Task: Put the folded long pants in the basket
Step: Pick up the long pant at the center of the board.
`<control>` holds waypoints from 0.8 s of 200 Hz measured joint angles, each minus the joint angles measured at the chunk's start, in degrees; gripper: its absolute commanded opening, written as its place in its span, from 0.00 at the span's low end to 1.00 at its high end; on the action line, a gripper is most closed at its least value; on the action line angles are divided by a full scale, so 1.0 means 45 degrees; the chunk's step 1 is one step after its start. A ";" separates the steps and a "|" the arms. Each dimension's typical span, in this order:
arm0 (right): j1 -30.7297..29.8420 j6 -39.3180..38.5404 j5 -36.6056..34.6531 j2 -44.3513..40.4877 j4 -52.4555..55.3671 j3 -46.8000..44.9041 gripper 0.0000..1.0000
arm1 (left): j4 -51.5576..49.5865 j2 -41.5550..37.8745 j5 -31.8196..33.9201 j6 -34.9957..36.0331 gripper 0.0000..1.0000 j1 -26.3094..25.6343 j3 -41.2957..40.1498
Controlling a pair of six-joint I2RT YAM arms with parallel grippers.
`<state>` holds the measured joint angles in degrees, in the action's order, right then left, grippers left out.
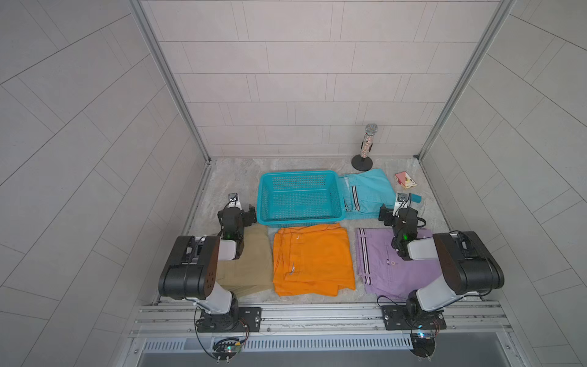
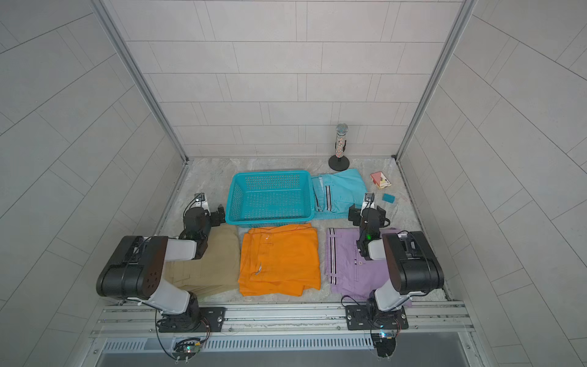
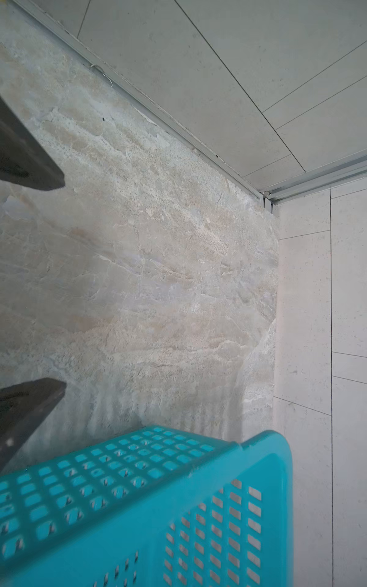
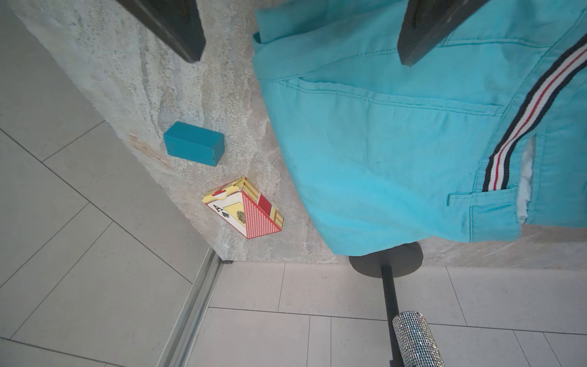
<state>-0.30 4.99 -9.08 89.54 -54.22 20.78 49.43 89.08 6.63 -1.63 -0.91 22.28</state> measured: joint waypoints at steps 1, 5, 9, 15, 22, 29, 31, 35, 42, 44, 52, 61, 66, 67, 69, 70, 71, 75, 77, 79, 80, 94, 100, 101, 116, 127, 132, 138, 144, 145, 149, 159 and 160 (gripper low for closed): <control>0.0000 0.0000 0.0000 0.0000 0.0000 0.0000 1.00 | 0.0000 0.0000 0.0000 0.0000 1.00 0.0000 0.0000; 0.0000 0.0000 0.0000 0.0000 0.0000 0.0000 1.00 | 0.0000 0.0000 0.0000 0.0000 1.00 0.0000 0.0000; 0.0000 0.0000 0.0000 0.0000 0.0000 0.0000 1.00 | 0.0000 0.0000 -0.0005 0.0000 1.00 0.0000 0.0000; 0.0000 0.0000 0.0000 0.0000 0.0000 0.0000 1.00 | 0.0000 0.0000 -0.0015 0.0000 1.00 0.0005 0.0000; 0.0000 0.0000 0.0000 0.0000 0.0000 0.0000 1.00 | 0.0000 0.0000 -0.0044 0.0000 1.00 0.0005 0.0000; 0.0000 0.0000 0.0000 0.0000 0.0000 0.0000 1.00 | 0.0000 0.0000 -0.0112 -0.0005 1.00 0.0024 0.0000; 0.0000 0.0000 0.0000 0.0000 0.0000 0.0000 1.00 | 0.0000 0.0000 -0.0136 -0.0005 1.00 0.0044 0.0000; 0.0000 0.0000 0.0000 0.0000 0.0000 0.0000 1.00 | 0.0005 0.0000 -0.0214 -0.0010 1.00 0.0073 0.0000; 0.0000 0.0000 0.0000 0.0000 0.0000 0.0000 1.00 | 0.0010 0.0000 -0.0350 -0.0019 1.00 0.0155 0.0000; 0.0000 0.0000 0.0000 0.0000 0.0000 0.0000 1.00 | 0.0010 0.0000 -0.0384 -0.0019 1.00 0.0165 0.0000; 0.0000 0.0000 0.0000 0.0000 0.0000 0.0000 1.00 | 0.0015 0.0000 -0.0539 -0.0049 1.00 0.0219 0.0000; 0.0000 0.0000 0.0000 0.0000 0.0000 0.0000 1.00 | 0.0019 0.0000 -0.0636 -0.0058 1.00 0.0282 0.0000; 0.0000 0.0000 0.0000 0.0000 0.0005 0.0000 1.00 | 0.0019 0.0000 -0.0685 -0.0063 1.00 0.0311 0.0000; 0.0000 0.0000 0.0000 0.0000 0.0000 0.0000 1.00 | 0.0019 0.0000 -0.0695 -0.0063 1.00 0.0316 0.0000; 0.0000 0.0000 0.0000 0.0000 0.0000 0.0000 1.00 | 0.0019 0.0000 -0.0709 -0.0068 1.00 0.0316 0.0000; 0.0000 0.0000 0.0000 0.0000 0.0000 0.0000 1.00 | 0.0024 0.0000 -0.0719 -0.0068 1.00 0.0316 0.0000; 0.0000 0.0000 0.0000 0.0000 0.0000 0.0000 1.00 | 0.0024 0.0000 -0.0724 -0.0068 1.00 0.0316 0.0000; 0.0000 0.0000 0.0000 0.0000 0.0000 0.0000 1.00 | 0.0024 0.0000 -0.0763 -0.0068 1.00 0.0321 0.0000; 0.0000 0.0000 0.0000 0.0000 0.0000 0.0000 1.00 | 0.0029 0.0000 -0.0777 -0.0068 1.00 0.0325 0.0000; 0.0000 0.0000 0.0000 0.0000 0.0000 0.0000 1.00 | 0.0029 0.0000 -0.0787 -0.0068 1.00 0.0330 0.0000; 0.0000 0.0000 0.0000 0.0000 0.0000 0.0000 1.00 | 0.0034 0.0000 -0.0792 -0.0068 1.00 0.0335 0.0000; 0.0000 0.0000 0.0000 0.0000 0.0000 0.0000 1.00 | 0.0049 0.0000 -0.0855 -0.0068 1.00 0.0340 0.0000; 0.0000 0.0000 0.0000 0.0000 0.0000 0.0000 1.00 | 0.0053 0.0000 -0.0865 -0.0073 1.00 0.0340 0.0000; 0.0000 0.0000 0.0000 0.0000 0.0000 0.0000 1.00 | 0.0053 0.0000 -0.0869 -0.0073 1.00 0.0340 0.0000; 0.0000 0.0000 0.0000 0.0000 0.0000 0.0000 1.00 | 0.0058 0.0000 -0.0899 -0.0083 1.00 0.0340 0.0000; 0.0000 0.0000 0.0000 0.0000 0.0000 0.0000 1.00 | 0.0058 0.0000 -0.0903 -0.0087 1.00 0.0340 0.0000; 0.0000 0.0000 0.0000 0.0000 0.0000 0.0000 1.00 | 0.0058 0.0000 -0.0899 -0.0087 1.00 0.0340 0.0000; -0.0005 0.0000 -0.0029 0.0000 -0.0015 -0.0005 1.00 | 0.0058 0.0000 -0.0899 -0.0087 1.00 0.0340 0.0000; -0.0068 -0.0010 -0.0121 0.0000 -0.0107 -0.0034 1.00 | 0.0063 -0.0005 -0.0865 -0.0102 1.00 0.0340 0.0000; -0.0092 -0.0015 -0.0155 0.0000 -0.0151 -0.0044 1.00 | 0.0063 -0.0005 -0.0855 -0.0102 1.00 0.0340 0.0000; -0.0170 -0.0058 -0.0350 -0.0058 -0.0194 -0.0102 1.00 | 0.0044 -0.0024 -0.0801 -0.0117 1.00 0.0340 0.0000; -0.0651 -0.0330 -0.1083 -0.0466 -0.0068 -0.0316 1.00 | -0.0136 -0.0175 -0.0597 -0.0228 1.00 0.0335 0.0000; -0.0748 -0.0345 -0.1166 -0.0549 -0.0015 -0.0345 1.00 | -0.0165 -0.0214 -0.0568 -0.0238 1.00 0.0335 0.0000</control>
<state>-3.66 3.44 -14.33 87.07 -54.28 19.22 48.69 88.12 4.08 -2.70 0.60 22.28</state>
